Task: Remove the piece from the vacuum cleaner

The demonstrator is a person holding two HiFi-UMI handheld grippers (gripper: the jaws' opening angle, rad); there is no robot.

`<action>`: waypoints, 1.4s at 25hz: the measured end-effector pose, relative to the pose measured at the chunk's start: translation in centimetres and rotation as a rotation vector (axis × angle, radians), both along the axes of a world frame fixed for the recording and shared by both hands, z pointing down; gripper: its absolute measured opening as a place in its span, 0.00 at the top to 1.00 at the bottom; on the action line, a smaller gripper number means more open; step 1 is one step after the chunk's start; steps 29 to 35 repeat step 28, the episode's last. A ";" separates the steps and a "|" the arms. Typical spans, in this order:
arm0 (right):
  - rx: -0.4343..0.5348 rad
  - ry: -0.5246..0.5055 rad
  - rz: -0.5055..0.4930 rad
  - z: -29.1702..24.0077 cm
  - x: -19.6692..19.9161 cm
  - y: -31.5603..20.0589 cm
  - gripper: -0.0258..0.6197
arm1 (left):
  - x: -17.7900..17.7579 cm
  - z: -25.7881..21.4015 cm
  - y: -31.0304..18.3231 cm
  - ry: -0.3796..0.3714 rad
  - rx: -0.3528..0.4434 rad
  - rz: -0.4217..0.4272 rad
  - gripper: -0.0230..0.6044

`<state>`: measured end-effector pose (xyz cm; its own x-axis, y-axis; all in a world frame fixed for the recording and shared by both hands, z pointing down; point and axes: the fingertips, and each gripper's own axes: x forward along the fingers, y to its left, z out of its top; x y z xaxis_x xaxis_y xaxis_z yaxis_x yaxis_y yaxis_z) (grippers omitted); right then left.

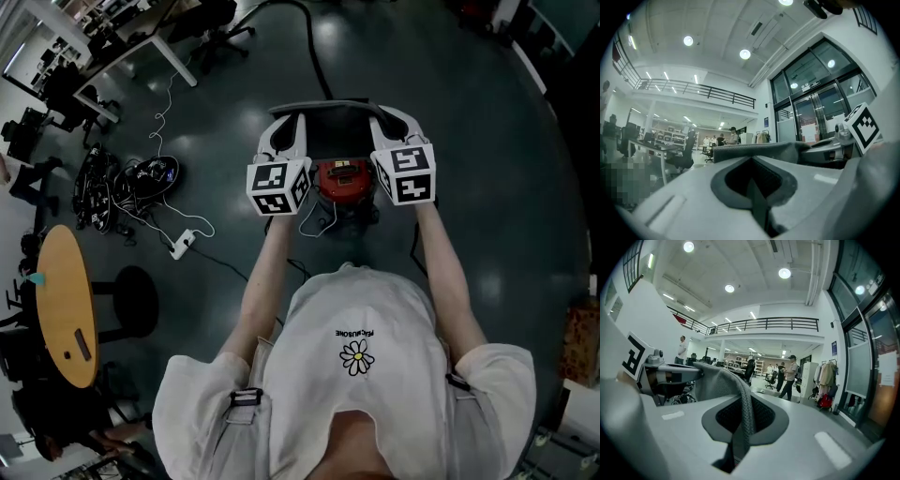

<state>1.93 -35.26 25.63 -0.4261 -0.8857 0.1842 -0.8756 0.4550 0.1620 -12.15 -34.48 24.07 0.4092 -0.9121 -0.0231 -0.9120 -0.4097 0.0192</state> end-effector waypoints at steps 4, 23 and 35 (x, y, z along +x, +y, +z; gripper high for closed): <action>-0.011 0.010 0.000 0.8 -0.2 -0.1 0.90 | -0.2 0.8 -0.2 0.004 -0.015 0.000 0.96; -0.022 0.012 0.018 1.5 1.3 -1.6 0.91 | 1.3 1.3 -2.0 0.005 -0.036 0.013 0.96; -0.022 0.005 0.015 1.6 1.5 -1.9 0.91 | 1.6 1.2 -2.5 0.008 -0.030 0.012 0.96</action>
